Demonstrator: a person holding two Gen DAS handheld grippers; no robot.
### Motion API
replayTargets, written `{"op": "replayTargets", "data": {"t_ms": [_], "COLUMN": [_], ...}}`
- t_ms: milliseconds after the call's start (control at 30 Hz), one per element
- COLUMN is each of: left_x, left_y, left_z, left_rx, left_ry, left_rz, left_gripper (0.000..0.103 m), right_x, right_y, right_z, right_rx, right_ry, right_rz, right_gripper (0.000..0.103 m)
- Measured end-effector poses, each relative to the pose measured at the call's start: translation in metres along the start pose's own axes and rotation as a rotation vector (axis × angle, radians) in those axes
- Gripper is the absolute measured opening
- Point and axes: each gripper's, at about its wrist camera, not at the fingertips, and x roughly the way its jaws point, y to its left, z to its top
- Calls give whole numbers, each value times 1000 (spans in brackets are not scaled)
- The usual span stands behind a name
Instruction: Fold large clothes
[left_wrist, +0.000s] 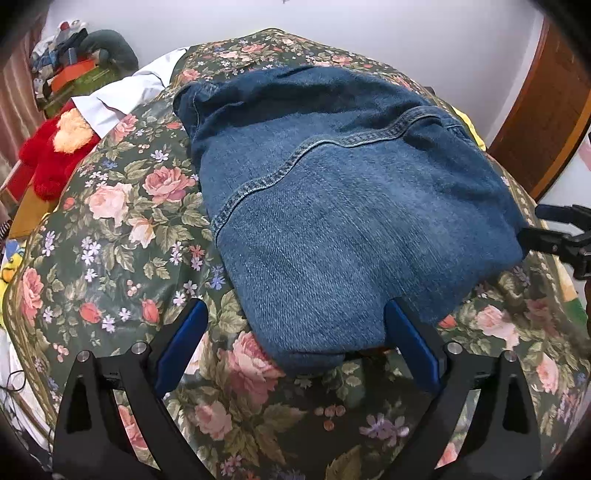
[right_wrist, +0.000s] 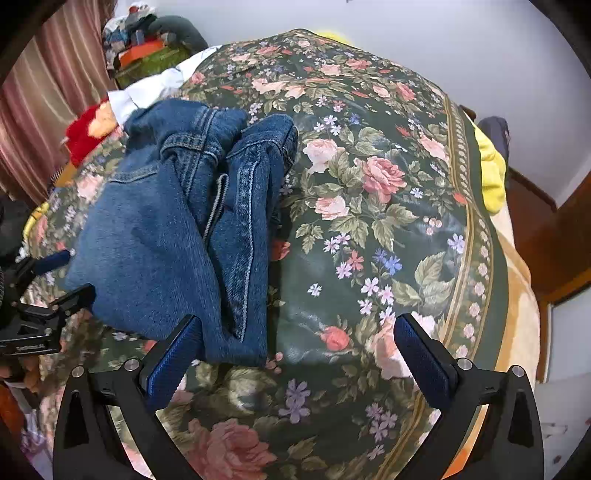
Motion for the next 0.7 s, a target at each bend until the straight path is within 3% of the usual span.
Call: {"op": "replayTargets", "data": {"t_ms": [200, 400, 600, 700], "left_x": [-35, -36, 4, 32], "left_y": [15, 56, 85, 94], "left_z": [15, 57, 105, 125], "left_rx": [55, -7, -33, -25], "left_ry": [-100, -147, -103, -63], "left_rz": [115, 175, 155, 166], "left_gripper": [97, 97, 97, 97], "right_x": [-36, -51, -10, 32], "right_y": [9, 26, 42, 47], "right_z": [23, 73, 122, 141], "right_rx": [-20, -19, -1, 12], "right_ry": [-94, -141, -55, 49], "right_rz": [46, 173, 272, 283], "right_gripper": [103, 103, 103, 101]}}
